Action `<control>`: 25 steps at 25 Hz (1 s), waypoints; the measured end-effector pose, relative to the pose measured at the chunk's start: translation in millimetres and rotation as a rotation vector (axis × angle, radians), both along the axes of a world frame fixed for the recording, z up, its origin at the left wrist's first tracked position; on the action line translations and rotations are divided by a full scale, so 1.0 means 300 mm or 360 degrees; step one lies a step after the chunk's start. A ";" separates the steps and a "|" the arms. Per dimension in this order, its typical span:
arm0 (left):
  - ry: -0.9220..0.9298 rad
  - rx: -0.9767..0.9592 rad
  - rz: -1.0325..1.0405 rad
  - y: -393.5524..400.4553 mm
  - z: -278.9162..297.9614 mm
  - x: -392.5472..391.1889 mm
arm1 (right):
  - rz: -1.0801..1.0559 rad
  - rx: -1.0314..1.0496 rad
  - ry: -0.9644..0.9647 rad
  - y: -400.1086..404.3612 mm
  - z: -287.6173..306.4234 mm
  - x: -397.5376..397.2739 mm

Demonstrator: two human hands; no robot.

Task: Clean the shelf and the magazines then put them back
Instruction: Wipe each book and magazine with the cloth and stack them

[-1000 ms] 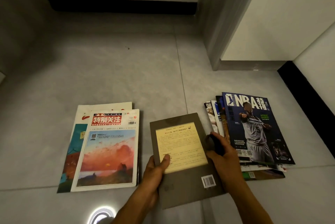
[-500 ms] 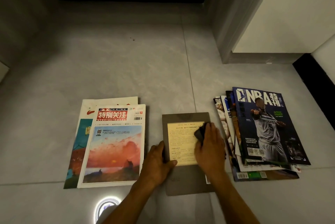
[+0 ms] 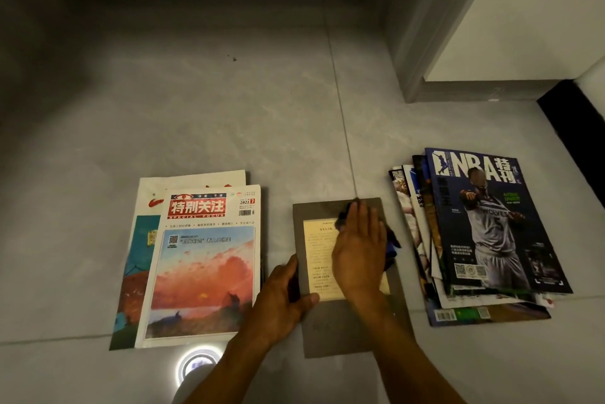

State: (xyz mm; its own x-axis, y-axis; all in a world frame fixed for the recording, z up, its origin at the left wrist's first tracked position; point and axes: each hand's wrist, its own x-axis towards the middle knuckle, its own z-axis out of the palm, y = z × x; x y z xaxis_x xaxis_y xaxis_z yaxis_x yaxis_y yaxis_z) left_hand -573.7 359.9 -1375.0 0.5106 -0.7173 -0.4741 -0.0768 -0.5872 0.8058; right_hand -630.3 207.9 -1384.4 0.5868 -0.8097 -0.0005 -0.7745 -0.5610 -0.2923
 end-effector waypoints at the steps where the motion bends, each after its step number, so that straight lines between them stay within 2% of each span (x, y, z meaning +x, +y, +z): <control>1: 0.0007 -0.0006 0.0009 0.000 0.000 -0.001 | 0.0156 -0.0002 -0.0046 0.044 -0.001 0.043; 4: 0.0024 -0.0036 0.0006 -0.001 0.003 0.007 | 0.0862 0.0053 -0.0019 -0.009 0.030 0.048; 5: 0.0026 -0.0033 -0.0017 -0.001 0.007 0.011 | 0.0958 0.0124 0.0011 -0.069 0.040 0.020; 6: 0.0031 -0.0035 -0.0036 0.003 0.010 0.014 | 0.0904 0.0161 0.0041 -0.128 0.038 -0.014; 9: 0.0068 -0.0063 -0.0031 0.013 0.002 0.016 | 0.0144 0.0159 -0.0075 -0.209 0.030 -0.072; 10: 0.0097 -0.0069 -0.0023 0.011 0.002 0.010 | 0.0015 0.0094 -0.0058 -0.174 0.023 -0.045; 12: 0.0142 -0.0079 0.0004 0.003 0.005 0.000 | 0.0106 0.0013 -0.0025 -0.041 0.006 0.048; 15: 0.0147 -0.0107 0.0046 -0.002 0.014 0.002 | 0.0790 0.0016 -0.0096 0.077 0.016 0.143; 17: 0.0200 -0.0129 0.0006 0.001 0.015 0.010 | 0.1126 0.0030 -0.0054 -0.022 0.030 0.120; 18: 0.0223 -0.0112 -0.0004 0.007 0.017 0.014 | 0.1093 0.0067 -0.0043 -0.085 0.027 0.086; 20: 0.0233 -0.0094 0.0001 0.015 0.026 0.016 | 0.0632 0.0116 -0.0101 -0.187 0.023 -0.003; 22: 0.0224 -0.0072 0.0017 0.014 0.033 0.014 | 0.0246 0.0131 -0.0130 -0.157 0.025 -0.010; 23: 0.0207 -0.0066 0.0018 0.010 0.033 0.013 | 0.0255 0.0097 -0.0124 -0.091 0.020 0.012; 25: 0.0208 -0.0094 0.0034 0.004 0.037 0.011 | 0.0573 0.0105 -0.0125 0.062 0.012 0.051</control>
State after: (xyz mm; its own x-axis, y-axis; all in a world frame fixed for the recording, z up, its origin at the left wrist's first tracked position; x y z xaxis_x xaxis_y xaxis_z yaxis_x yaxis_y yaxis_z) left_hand -570.3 361.2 -1363.9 0.4626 -0.7355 -0.4950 0.0431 -0.5391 0.8412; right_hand -615.0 226.3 -1380.8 0.8343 -0.5512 0.0105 -0.5048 -0.7714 -0.3875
